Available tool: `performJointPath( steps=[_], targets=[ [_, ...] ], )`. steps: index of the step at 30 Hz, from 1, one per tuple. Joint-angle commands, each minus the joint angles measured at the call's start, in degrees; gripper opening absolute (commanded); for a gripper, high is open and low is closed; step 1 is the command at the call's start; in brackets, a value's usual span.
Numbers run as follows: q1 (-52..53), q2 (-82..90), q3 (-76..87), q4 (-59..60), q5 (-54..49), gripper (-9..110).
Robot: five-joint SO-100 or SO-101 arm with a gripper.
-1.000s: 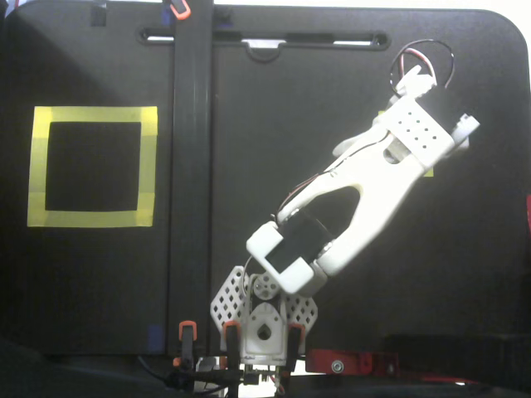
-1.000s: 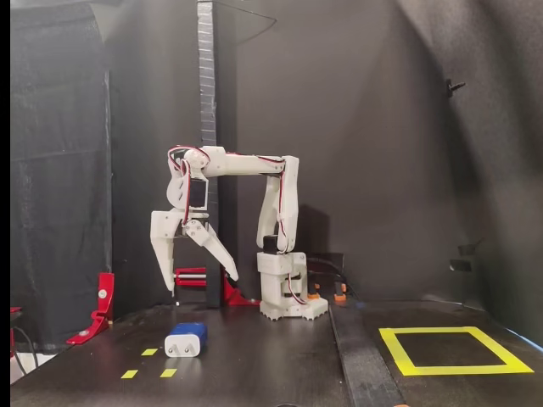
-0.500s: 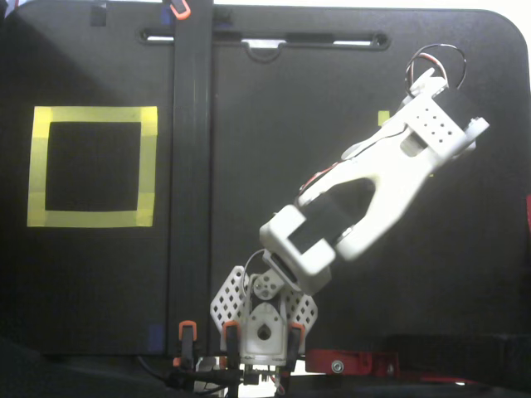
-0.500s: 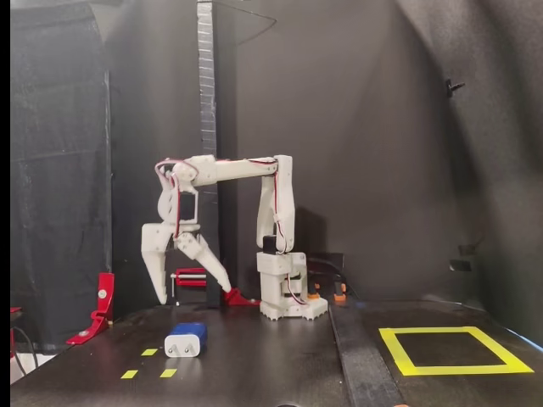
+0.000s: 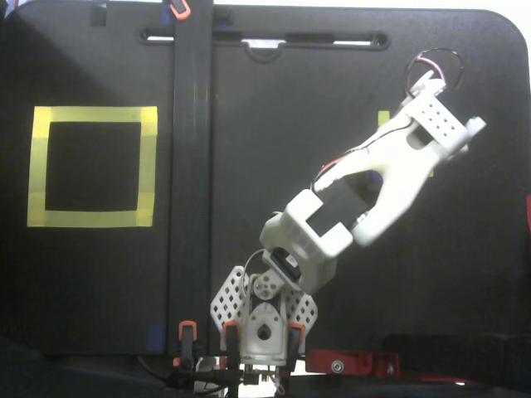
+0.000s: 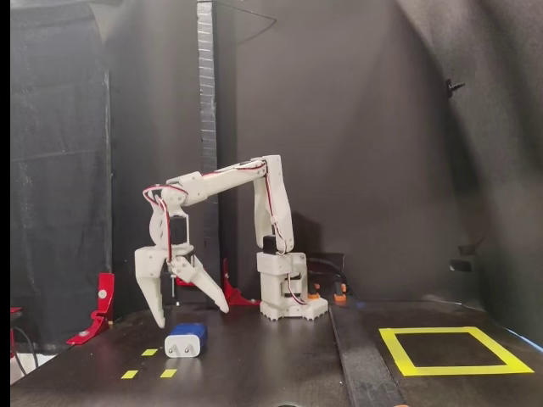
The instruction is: Grasp the block and place it in the designated area.
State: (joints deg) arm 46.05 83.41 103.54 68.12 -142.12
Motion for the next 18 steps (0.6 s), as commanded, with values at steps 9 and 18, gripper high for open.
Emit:
performJointPath(
  steps=[9,18],
  targets=[
    [-0.4,-0.3,5.3,-6.0,-0.5,45],
    [-0.3,-2.1,5.3,-9.0,-0.5,45]
  ],
)
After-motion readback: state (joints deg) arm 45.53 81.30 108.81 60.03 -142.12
